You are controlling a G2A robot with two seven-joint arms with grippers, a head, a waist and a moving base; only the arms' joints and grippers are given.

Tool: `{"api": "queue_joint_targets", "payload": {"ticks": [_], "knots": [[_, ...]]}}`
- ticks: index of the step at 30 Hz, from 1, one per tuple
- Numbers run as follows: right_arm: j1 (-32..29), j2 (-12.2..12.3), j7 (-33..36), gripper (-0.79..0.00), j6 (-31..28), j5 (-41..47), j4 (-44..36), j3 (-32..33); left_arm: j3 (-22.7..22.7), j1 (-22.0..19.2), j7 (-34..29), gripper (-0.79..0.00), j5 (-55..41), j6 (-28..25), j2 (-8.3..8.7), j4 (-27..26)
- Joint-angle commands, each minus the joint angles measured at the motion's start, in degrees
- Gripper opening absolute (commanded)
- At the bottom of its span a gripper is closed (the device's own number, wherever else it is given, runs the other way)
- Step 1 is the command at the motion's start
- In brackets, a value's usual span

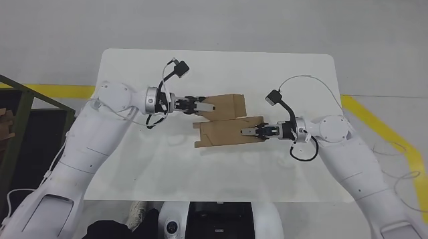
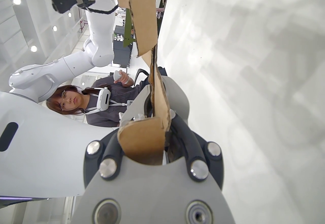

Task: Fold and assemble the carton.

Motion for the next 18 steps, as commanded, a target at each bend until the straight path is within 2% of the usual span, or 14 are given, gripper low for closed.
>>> {"api": "queue_joint_targets", "payload": {"ticks": [1, 3, 9, 11, 14, 18], "knots": [[-0.1, 0.0, -0.2, -0.785, 0.0, -0.2, -0.2, 0.1, 0.0, 0.1, 0.4, -0.311, 0.6, 0.8, 0.06, 0.0], [-0.2, 0.1, -0.2, -0.785, 0.1, -0.3, -0.4, 0.1, 0.1, 0.2, 0.5, -0.403, 1.0, 1.5, 0.1, 0.1], [-0.3, 0.2, -0.5, -0.785, 0.5, -0.8, -0.9, 0.3, 0.5, 0.2, 1.4, -0.394, 3.0, 4.6, 0.19, 0.6], [-0.4, 0.2, -0.6, -0.785, 0.6, -0.9, -1.0, 0.4, 0.6, 0.2, 1.7, -0.345, 3.5, 5.1, 0.22, 0.6], [-0.6, 0.3, -0.9, -0.785, 0.8, -1.3, -1.1, 0.6, 0.4, 0.4, 2.1, -0.323, 3.9, 5.6, 0.3, 0.7], [-0.9, 0.4, -1.2, -0.785, 0.9, -1.6, -1.5, 1.0, 0.0, 0.7, 2.8, -0.406, 5.0, 6.7, 0.49, 0.3]]}}
